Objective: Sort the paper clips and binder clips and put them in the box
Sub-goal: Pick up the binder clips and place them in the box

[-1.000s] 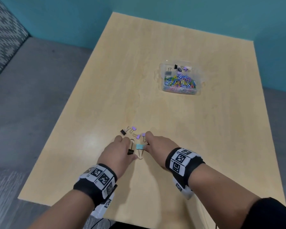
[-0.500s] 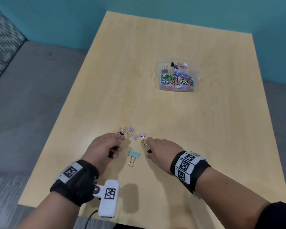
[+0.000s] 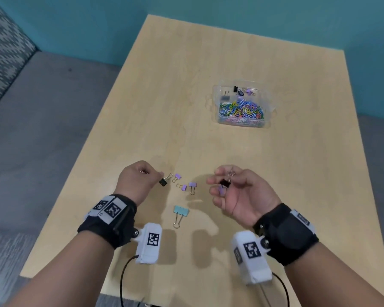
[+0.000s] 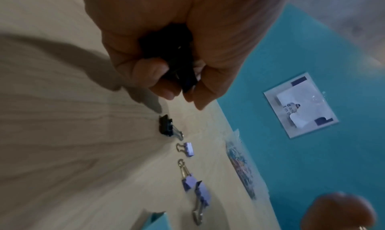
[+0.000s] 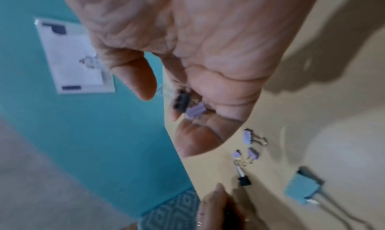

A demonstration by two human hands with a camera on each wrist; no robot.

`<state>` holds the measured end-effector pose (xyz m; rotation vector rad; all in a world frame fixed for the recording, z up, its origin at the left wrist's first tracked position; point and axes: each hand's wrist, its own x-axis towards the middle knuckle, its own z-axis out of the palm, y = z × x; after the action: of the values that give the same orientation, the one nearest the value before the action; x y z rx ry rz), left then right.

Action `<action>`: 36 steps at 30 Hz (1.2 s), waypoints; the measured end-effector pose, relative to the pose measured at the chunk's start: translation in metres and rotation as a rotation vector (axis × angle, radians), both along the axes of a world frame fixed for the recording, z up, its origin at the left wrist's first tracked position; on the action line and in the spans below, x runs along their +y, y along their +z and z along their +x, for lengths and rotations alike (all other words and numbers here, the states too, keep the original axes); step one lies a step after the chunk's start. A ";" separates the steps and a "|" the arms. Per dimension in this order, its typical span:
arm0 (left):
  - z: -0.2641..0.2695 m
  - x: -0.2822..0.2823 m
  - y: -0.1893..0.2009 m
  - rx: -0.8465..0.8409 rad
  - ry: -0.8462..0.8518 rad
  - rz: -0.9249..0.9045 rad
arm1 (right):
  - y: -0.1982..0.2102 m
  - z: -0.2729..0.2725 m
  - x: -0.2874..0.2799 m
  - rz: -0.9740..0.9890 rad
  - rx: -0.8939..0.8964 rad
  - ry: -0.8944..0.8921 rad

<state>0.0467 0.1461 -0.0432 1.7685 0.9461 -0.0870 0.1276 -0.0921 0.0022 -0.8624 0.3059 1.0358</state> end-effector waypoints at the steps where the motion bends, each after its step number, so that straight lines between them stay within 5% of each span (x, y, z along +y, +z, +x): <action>1: 0.001 -0.002 0.000 0.006 -0.015 0.054 | 0.001 0.005 0.003 -0.013 -0.017 -0.012; 6: 0.007 -0.009 -0.001 0.133 -0.434 0.623 | -0.008 0.017 0.036 -0.555 -0.397 0.175; 9: 0.013 -0.012 -0.001 0.228 -0.630 0.755 | -0.020 0.013 0.046 -0.972 -1.036 0.735; 11: 0.017 -0.013 0.001 0.271 -0.731 0.804 | -0.024 0.011 0.053 -1.040 -1.287 1.057; 17: 0.028 -0.003 0.000 0.321 -0.769 0.692 | -0.029 0.020 0.069 -1.004 -1.409 1.295; 20: 0.031 0.004 0.005 0.286 -0.595 0.530 | -0.029 0.020 0.069 -1.037 -1.424 1.330; 23: 0.043 0.011 0.016 0.153 -0.332 0.129 | -0.029 0.022 0.065 -1.072 -1.456 1.374; 26: 0.072 0.012 0.031 -0.004 -0.157 -0.295 | -0.034 0.024 0.060 -1.077 -1.473 1.331; 29: 0.122 0.006 0.053 -0.083 -0.131 -0.387 | -0.037 0.033 0.049 -1.031 -1.430 1.257; 31: 0.165 -0.003 0.066 -0.121 -0.207 -0.292 | -0.035 0.039 0.039 -0.984 -1.212 1.090; 36: 0.279 -0.040 0.076 -0.074 -0.630 0.393 | -0.032 0.051 -0.001 -0.469 -0.186 0.059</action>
<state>0.3252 0.1066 0.0330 2.3680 0.3327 -0.2475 0.1789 -0.0930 -0.0294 -1.3889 0.3739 0.9427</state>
